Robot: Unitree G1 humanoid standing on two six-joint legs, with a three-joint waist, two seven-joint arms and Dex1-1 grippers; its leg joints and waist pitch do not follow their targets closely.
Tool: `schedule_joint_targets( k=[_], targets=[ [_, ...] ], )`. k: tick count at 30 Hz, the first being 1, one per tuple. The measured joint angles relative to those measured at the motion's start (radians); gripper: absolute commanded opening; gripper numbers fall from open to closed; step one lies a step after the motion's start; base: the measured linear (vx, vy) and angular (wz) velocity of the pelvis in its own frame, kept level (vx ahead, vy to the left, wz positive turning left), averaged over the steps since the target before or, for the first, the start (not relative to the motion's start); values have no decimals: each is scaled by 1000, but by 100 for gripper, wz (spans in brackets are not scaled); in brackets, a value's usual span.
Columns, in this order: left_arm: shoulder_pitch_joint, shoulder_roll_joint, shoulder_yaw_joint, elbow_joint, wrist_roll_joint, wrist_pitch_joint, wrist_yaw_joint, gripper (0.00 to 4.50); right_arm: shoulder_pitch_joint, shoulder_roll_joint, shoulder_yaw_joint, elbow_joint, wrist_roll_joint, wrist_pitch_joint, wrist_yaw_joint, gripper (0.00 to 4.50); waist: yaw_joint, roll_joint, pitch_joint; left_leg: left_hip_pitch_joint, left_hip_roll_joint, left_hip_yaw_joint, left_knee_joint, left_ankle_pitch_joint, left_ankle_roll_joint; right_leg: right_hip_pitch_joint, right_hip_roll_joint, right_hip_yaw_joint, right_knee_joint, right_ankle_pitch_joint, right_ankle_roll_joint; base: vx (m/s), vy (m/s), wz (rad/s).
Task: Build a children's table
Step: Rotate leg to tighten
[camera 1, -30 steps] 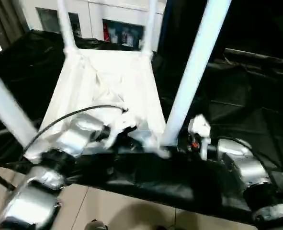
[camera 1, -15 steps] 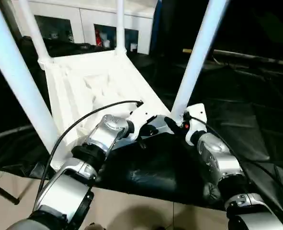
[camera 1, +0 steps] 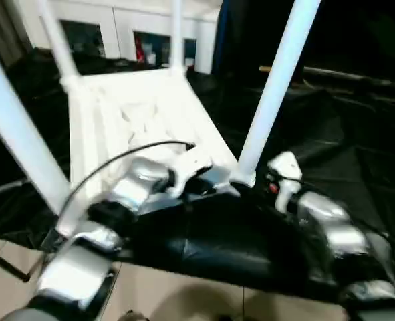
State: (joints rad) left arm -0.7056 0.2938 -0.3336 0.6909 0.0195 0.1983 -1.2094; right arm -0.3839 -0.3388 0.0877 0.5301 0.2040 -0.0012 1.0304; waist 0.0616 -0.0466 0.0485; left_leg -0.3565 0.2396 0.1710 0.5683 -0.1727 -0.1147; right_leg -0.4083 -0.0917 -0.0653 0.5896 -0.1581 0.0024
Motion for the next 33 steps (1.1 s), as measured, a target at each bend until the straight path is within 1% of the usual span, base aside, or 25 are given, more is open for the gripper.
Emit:
schedule_joint_targets(
  k=[1, 2, 4, 6, 8, 13, 16, 18, 21, 23, 26, 31, 33],
  targets=[
    [5, 10, -3, -12, -5, 3, -27, 0, 0, -7, 5, -16, 4, 2, 28, 384, 2, 0, 0, 0, 0, 0, 0, 0, 0, -1, 0, 0, 3, -3, -1, 0, 0, 0],
    [8, 16, -11, -25, -6, 5, -55, 0, 0, -7, 18, -32, 13, 3, 55, 384, 7, 0, 0, 1, 0, 0, 1, 0, 0, -2, -1, 0, 4, -5, -1, 0, 0, 0],
    [15, 19, -25, -51, -8, 11, -89, 0, -1, -6, 38, -52, 22, 2, 85, 384, 18, 0, 0, 0, 0, 2, 2, 0, 0, -3, -1, 1, 4, -6, -2, 0, 0, 0],
    [28, 46, -30, -79, -22, 20, -139, 0, -1, -15, 48, -55, 20, 0, 114, 384, 23, 0, 0, 0, 0, 3, 5, 0, 0, -4, -2, 2, 5, -7, -3, 0, 0, 0],
    [29, 54, -36, -82, -24, 21, -163, 0, -1, -19, 54, -56, 20, 2, 128, 384, 27, -1, 0, -1, 0, 4, 5, 0, 0, -4, -2, 2, 5, -7, -3, 0, 0, 0],
    [29, 56, -35, -83, -24, 21, -164, 0, 1, -29, 75, -60, 18, 20, 156, 384, 26, -2, 0, 0, 0, 4, 6, 0, 0, -4, -2, 3, 6, -7, -3, 0, 0, 0],
    [29, 56, -34, -83, -24, 20, -161, 0, 3, -29, 79, -60, 17, 21, 155, 352, 26, -2, 0, 0, 1, 4, 6, 0, 0, -4, -2, 2, 7, -7, -3, 0, 0, 0],
    [29, 55, -34, -83, -24, 21, -162, 0, 3, -32, 78, -60, 15, 20, 152, 349, 27, -2, 0, 0, 1, 4, 6, 0, 0, -4, -2, 2, 7, -7, -3, 0, 0, 0],
    [29, 55, -35, -83, -24, 21, -162, 0, 3, -33, 78, -60, 15, 21, 151, 313, 27, -2, 0, 0, 1, 4, 6, 0, 0, -4, -2, 3, 7, -7, -3, 0, 0, 0],
    [29, 53, -34, -83, -24, 21, -162, 0, 3, -33, 75, -60, 17, 25, 146, 305, 28, -1, 0, 0, 0, 4, 6, 0, 0, -4, -2, 2, 7, -7, -3, 0, 0, 0],
    [30, 53, -34, -83, -24, 21, -162, 0, 7, -33, 73, -63, 21, 35, 146, 277, 28, -1, 0, 0, 0, 4, 6, 0, 0, -4, -2, 2, 7, -7, -3, 0, 0, 0],
    [30, 46, -34, -77, -22, 21, -148, 0, 26, -16, 54, -65, 26, 40, 125, 268, 28, -1, 0, 0, 0, 4, 6, 0, 0, -3, -2, 3, 7, -7, -3, 0, 0, 0],
    [23, 23, -29, -51, -11, 15, -106, 0, 29, 1, 40, -52, 20, 45, 70, 267, 26, 0, 0, 3, 0, 4, 6, 0, 0, 0, -2, 4, 7, -6, -3, 0, 0, 0]
  ],
)
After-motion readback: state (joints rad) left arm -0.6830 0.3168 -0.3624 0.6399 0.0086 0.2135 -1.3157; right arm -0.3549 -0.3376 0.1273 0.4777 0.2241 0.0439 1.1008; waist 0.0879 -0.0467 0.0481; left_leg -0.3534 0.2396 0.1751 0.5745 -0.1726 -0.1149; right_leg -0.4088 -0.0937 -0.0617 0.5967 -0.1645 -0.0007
